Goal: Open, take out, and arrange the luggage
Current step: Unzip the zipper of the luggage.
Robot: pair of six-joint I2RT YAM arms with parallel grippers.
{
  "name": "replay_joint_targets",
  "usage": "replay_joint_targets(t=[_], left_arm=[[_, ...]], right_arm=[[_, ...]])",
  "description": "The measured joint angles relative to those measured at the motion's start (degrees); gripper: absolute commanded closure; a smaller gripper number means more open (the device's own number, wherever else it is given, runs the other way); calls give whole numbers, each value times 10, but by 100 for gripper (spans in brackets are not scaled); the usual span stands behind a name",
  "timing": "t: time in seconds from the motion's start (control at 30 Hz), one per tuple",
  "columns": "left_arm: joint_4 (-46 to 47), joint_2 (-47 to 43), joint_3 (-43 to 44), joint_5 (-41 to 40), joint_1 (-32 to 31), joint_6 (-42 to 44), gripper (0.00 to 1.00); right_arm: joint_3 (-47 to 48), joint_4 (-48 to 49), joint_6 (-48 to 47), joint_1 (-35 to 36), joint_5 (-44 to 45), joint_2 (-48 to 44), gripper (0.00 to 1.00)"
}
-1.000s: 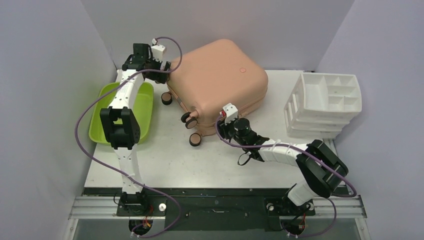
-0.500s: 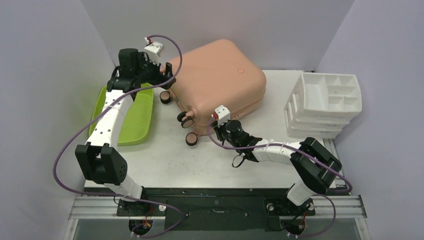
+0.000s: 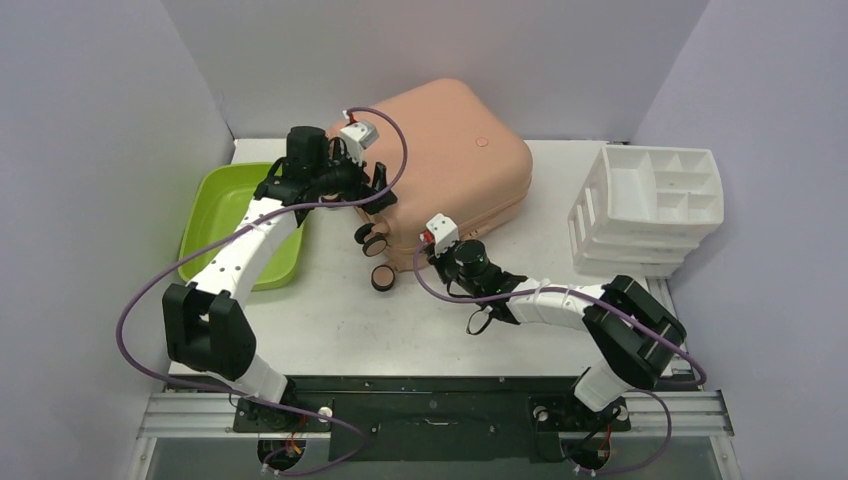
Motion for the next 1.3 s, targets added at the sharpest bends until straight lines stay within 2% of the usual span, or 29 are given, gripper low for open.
replay_joint_targets(t=[0.2, 0.6, 0.8, 1.0, 1.3], left_arm=[[26, -10, -23, 0, -6, 5, 8], [54, -28, -52, -45, -31, 33, 11], [60, -30, -56, -47, -34, 36, 12], [62, -30, -58, -47, -36, 40, 13], [66, -38, -69, -45, -44, 50, 13]], right_arm=[[-4, -18, 3, -28, -2, -16, 100], [7, -99, 54, -137, 70, -42, 100], [44, -161, 55, -194, 72, -41, 100], [105, -201, 52, -245, 75, -1, 100], [182, -266, 51, -277, 86, 49, 100]])
